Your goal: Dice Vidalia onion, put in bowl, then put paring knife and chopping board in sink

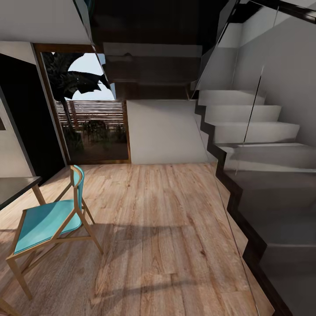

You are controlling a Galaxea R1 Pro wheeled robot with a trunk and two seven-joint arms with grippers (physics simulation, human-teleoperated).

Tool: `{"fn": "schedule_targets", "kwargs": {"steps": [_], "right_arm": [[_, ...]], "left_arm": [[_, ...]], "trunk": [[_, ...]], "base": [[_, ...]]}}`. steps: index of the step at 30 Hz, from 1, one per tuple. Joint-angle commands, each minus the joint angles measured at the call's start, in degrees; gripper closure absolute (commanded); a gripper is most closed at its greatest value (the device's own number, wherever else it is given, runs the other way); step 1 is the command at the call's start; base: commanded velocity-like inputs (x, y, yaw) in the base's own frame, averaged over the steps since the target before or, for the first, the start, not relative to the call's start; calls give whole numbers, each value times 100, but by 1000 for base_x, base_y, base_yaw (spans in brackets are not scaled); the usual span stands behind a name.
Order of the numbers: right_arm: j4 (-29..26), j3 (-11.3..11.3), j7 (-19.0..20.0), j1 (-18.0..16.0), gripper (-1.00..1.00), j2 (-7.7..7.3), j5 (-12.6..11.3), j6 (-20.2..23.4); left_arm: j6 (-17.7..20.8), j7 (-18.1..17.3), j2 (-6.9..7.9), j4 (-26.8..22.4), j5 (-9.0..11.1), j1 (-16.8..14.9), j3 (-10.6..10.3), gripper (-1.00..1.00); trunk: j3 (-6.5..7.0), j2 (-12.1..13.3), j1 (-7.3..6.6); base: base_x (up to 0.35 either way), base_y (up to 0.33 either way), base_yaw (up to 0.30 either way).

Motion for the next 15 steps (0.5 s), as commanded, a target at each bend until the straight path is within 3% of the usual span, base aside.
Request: {"fn": "schedule_targets", "kwargs": {"steps": [1,2,4,15], "right_arm": [[-22,-3,1,0,-100,-1,-2,-92],[-18,-5,-2,0,-100,-6,-1,-187],[-12,-2,-6,0,-100,-7,1,-211],[22,5,-10,0,-100,-8,5,-248]], "left_arm": [[-169,0,4,17,2,3,3,-100],[-484,0,17,182,1,5,15,-100],[-564,0,18,223,0,6,18,-100],[-647,-1,24,272,4,3,21,-100]], "trunk": [[-8,-3,0],[-8,-3,0],[-8,-3,0],[-8,-3,0]], "base": [[0,0,0],[0,0,0],[0,0,0],[0,0,0]]}}
